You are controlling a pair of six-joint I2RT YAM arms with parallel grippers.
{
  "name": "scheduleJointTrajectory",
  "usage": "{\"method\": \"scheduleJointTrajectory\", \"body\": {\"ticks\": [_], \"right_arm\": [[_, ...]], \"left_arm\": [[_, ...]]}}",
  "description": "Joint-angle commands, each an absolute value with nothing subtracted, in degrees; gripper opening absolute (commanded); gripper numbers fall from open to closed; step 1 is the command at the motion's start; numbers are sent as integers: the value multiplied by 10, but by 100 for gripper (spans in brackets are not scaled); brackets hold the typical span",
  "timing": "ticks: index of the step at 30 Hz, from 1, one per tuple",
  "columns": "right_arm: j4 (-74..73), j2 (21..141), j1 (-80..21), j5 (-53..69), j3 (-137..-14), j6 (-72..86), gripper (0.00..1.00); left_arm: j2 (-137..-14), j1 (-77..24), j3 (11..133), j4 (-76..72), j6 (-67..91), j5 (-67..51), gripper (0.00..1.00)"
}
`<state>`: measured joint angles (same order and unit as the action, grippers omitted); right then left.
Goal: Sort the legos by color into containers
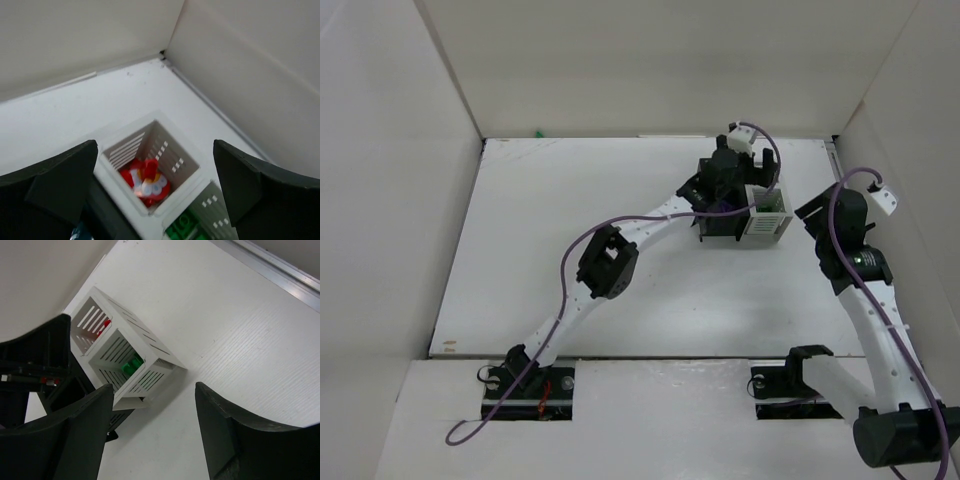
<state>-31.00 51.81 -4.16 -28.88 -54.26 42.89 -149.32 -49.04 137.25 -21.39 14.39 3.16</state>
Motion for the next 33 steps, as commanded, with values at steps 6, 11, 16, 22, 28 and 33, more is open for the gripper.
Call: {"method": "scheduleJointTrajectory", "body": {"ticks": [6,11,16,22,28,33], "right_arm": [[-279,532,-40,-200,-547,363,76],[-279,569,-65,-164,-559,343,87],[-317,627,-153,-175,-570,335,89],[-382,681,-286,-214,-570,411,90],[-372,705,-362,-190,-506,488,92],[-325,722,-376,-170,-483,499,94]], "left_arm": [[-1093,-454,1041,-168,148,64,100],[-863,-410,752,-81,231,133,100],[-683,-400,605,124,335,212,100],[-549,-381,462,293,491,226,100],[-502,-359,342,294,559,170,100],[-549,-353,330,286,565,171,100]]}}
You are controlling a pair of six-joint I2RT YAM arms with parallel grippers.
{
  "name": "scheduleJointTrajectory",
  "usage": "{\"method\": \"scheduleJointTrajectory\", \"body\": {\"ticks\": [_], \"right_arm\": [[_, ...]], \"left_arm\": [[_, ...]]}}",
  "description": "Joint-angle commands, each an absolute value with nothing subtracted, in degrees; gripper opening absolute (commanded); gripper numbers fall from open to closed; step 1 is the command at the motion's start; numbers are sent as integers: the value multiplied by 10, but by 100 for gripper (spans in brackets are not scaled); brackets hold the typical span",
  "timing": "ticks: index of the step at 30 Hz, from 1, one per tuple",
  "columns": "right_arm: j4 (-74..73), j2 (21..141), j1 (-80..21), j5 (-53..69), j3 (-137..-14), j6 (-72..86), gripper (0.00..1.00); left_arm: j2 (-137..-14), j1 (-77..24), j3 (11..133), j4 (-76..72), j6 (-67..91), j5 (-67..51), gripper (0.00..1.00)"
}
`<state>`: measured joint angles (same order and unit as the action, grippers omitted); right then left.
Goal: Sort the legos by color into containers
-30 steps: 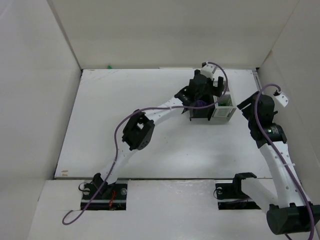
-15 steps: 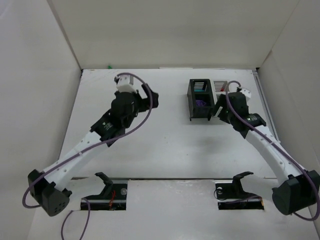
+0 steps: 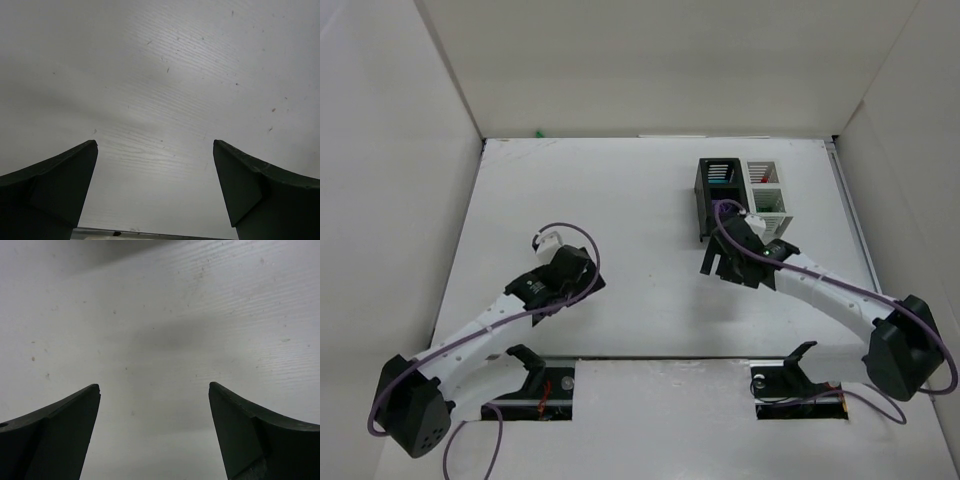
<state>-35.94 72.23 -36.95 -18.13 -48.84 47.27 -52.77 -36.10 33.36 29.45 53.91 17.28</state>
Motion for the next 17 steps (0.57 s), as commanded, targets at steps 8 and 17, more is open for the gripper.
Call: {"method": "scheduleJointTrajectory", "body": {"ticks": [8,17], "right_arm": [[-294,734,-401,-178,-478,497,98],[-280,706,-413,-193,-451,510,99]], "left_arm": [[-576,-353,353,286,548,176,100],[-543,-348,336,286,558,170,100]]}}
